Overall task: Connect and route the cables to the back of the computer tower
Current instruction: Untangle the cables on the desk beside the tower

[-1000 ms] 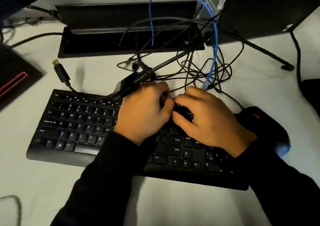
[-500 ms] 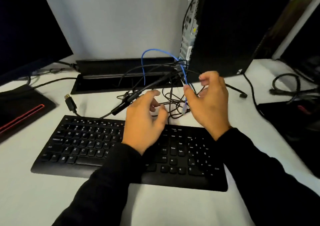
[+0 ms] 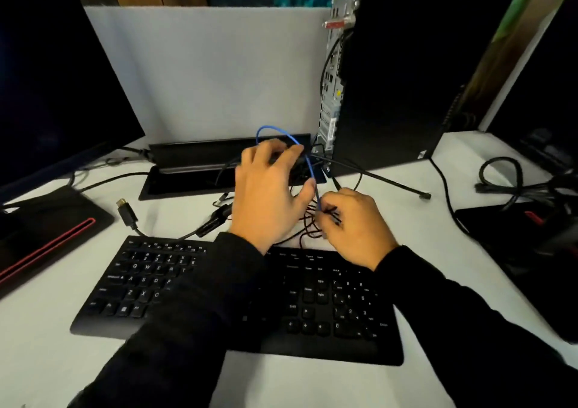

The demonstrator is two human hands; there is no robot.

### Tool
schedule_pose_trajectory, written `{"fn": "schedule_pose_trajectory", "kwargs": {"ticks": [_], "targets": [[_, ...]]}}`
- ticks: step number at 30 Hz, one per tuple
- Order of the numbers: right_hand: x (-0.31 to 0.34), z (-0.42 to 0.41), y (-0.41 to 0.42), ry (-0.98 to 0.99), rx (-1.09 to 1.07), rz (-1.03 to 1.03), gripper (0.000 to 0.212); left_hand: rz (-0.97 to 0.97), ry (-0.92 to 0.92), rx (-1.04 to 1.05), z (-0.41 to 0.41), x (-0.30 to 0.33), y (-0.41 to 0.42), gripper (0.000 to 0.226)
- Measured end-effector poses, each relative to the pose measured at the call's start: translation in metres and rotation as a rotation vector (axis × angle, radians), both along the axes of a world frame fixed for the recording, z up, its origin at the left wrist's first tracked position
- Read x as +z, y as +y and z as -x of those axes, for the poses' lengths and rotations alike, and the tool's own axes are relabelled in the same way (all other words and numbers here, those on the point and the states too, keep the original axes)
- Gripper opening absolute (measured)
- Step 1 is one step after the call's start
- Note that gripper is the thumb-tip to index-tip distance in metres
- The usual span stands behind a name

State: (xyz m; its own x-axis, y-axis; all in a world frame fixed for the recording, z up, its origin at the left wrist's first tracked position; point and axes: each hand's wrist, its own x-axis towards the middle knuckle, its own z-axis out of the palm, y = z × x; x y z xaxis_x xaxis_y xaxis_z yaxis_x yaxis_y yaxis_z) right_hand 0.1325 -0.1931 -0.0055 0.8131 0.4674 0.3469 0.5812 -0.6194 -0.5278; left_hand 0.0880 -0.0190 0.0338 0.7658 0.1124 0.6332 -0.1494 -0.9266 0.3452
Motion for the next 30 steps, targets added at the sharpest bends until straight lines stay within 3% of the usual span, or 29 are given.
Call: {"fn": "schedule_pose_trajectory", "kwargs": {"ticks": [5, 8, 10, 14, 18, 20, 22, 25, 30], "targets": [[0.007, -0.001, -0.014, -0.057, 0.101, -0.031, 0.006, 0.035, 0.245, -0.186, -0.019, -0.002, 0.027, 0.068], [0.008, 0.004, -0.012, -0.03, 0.221, 0.082, 0.007, 0.069, 0.3, -0.295, -0.015, 0.0, 0.031, 0.055], [0.006, 0.008, -0.008, -0.003, 0.25, 0.141, 0.01, 0.053, 0.324, -0.237, -0.006, -0.004, 0.035, 0.038], [0.015, 0.007, -0.007, -0.097, 0.097, -0.01, 0.007, 0.0, 0.452, -0.135, 0.019, -0.016, 0.045, 0.008], [0.023, 0.007, -0.022, -0.138, 0.063, -0.182, 0.031, -0.045, 0.512, -0.132, 0.045, -0.023, 0.041, 0.004], [0.022, 0.004, -0.03, -0.096, 0.022, -0.139, 0.049, -0.068, 0.504, -0.148, 0.054, -0.03, 0.039, 0.004], [0.018, 0.0, -0.036, 0.027, -0.013, 0.057, 0.061, -0.083, 0.498, -0.169, 0.057, -0.037, 0.038, 0.006], [0.004, -0.001, -0.042, 0.215, 0.069, 0.183, 0.054, -0.067, 0.434, -0.192, 0.054, -0.044, 0.04, 0.009], [0.002, -0.001, -0.04, 0.244, 0.127, 0.04, 0.041, 0.066, 0.202, -0.096, 0.046, -0.055, 0.053, 0.025]]}}
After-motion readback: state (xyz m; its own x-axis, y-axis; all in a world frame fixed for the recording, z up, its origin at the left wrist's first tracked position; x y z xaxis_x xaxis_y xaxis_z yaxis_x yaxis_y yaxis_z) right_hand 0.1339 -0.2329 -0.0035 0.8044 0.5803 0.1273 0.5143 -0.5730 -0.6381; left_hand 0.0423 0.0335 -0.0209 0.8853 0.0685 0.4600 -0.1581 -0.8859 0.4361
